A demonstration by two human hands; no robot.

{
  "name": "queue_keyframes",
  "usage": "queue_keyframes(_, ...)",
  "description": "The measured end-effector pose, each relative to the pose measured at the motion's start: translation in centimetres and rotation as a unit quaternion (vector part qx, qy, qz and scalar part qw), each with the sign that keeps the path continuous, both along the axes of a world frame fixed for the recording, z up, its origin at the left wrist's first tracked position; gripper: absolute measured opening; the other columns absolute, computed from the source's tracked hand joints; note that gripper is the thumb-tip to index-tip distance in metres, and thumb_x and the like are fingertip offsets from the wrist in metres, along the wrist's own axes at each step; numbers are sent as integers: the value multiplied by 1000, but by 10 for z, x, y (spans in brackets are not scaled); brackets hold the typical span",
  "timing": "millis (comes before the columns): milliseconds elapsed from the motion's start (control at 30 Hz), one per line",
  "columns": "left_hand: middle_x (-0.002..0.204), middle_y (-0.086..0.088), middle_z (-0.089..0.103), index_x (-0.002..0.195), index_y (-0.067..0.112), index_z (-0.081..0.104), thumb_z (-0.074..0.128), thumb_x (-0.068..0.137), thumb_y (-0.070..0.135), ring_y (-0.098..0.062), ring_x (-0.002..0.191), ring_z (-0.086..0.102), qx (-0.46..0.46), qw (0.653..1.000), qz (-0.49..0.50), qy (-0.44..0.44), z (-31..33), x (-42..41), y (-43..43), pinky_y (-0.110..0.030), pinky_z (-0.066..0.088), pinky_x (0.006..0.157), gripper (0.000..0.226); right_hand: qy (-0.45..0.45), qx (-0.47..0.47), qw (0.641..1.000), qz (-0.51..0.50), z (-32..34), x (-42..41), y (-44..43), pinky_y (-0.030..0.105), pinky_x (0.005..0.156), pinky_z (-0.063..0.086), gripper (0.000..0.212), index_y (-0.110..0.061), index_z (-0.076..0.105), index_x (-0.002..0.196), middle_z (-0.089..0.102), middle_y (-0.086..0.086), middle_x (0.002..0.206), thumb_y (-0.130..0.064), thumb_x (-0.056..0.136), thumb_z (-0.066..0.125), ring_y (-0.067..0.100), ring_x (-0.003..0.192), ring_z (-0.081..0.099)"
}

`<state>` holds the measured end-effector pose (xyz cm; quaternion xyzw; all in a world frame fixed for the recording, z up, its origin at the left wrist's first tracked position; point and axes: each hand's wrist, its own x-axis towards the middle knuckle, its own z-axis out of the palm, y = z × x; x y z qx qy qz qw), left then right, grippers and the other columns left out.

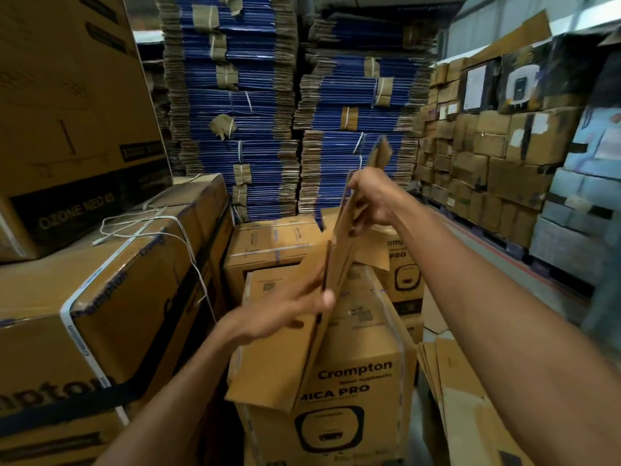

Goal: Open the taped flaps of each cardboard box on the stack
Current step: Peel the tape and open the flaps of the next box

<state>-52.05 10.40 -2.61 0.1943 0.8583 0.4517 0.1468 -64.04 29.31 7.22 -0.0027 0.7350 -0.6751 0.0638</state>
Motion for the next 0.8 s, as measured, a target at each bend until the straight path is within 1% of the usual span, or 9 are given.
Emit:
queue_keyframes(100, 126, 22, 63, 140, 35, 50, 62, 89, 67, -2, 108, 63, -111, 984, 90, 108, -40, -5, 25, -22, 53, 91, 61, 28, 7, 999, 14, -8, -5, -15, 60, 94, 53, 38, -2, 51, 127, 55, 17, 133, -27, 107, 32, 38, 109, 56)
queue_keyframes(200, 75, 2, 61, 86, 17, 66, 51, 105, 41, -11, 66, 57, -113, 962, 209, 136, -63, -16, 44, -16, 40, 53, 33, 58, 42, 995, 65, -32, -8, -27, 46, 93, 53, 27, -14, 62, 110, 62, 7, 120, -35, 104, 46, 25, 98, 59)
queue_keyframes(267, 80, -5, 63, 101, 9, 65, 49, 107, 32, -18, 67, 56, -76, 957, 257, 114, -59, -28, 49, -25, 39, 54, 29, 98, 3, 995, 31, -53, -7, -27, 42, 92, 56, 22, -13, 68, 105, 68, 5, 111, -31, 101, 57, 21, 100, 64)
queue_keyframes(367, 122, -5, 66, 138, 17, 52, 47, 107, 26, -23, 101, 61, 10, 941, 311, 131, -44, -44, 49, -31, 49, 83, 33, 122, -77, 988, -45, -85, 20, -17, 31, 61, 55, 20, -8, 70, 93, 70, 8, 84, -18, 102, 55, 18, 70, 65)
queue_keyframes(433, 129, -1, 64, 140, 18, 53, 48, 106, 24, -24, 112, 61, 54, 932, 330, 141, -35, -59, 47, -35, 50, 92, 35, 94, -95, 991, -23, -106, 47, -10, 26, 47, 47, 31, -4, 69, 85, 70, 12, 71, -21, 104, 52, 18, 51, 61)
queue_keyframes(500, 123, -4, 68, 135, 15, 56, 47, 104, 20, -27, 111, 64, 115, 927, 329, 139, -21, -70, 51, -37, 53, 92, 32, 18, -79, 995, 57, -125, 71, -7, 25, 47, 48, 42, -2, 70, 82, 72, 16, 72, -32, 105, 50, 20, 50, 63)
queue_keyframes(567, 124, -3, 66, 139, 17, 52, 46, 104, 15, -25, 109, 64, 212, 909, 344, 99, -8, -77, 59, -43, 56, 94, 35, -75, -70, 984, 145, -144, 89, -6, 33, 62, 60, 51, 1, 69, 103, 76, 21, 94, -46, 105, 47, 26, 67, 73)
queue_keyframes(667, 119, -5, 68, 131, 18, 55, 45, 102, 8, -22, 102, 66, 343, 855, 384, 64, 2, -84, 71, -41, 58, 88, 33, -169, -261, 933, 179, -174, 97, -2, 54, 90, 59, 63, -29, 36, 148, 53, 27, 144, -58, 96, 56, 45, 102, 71)
queue_keyframes(800, 122, -9, 66, 133, 16, 48, 47, 100, 2, -26, 104, 66, 506, 766, 396, 8, -4, -85, 83, -52, 55, 97, 36, -125, -555, 820, -57, -193, 77, 23, 59, 97, 53, 75, -30, 29, 156, 44, 29, 149, -47, 92, 66, 46, 115, 65)
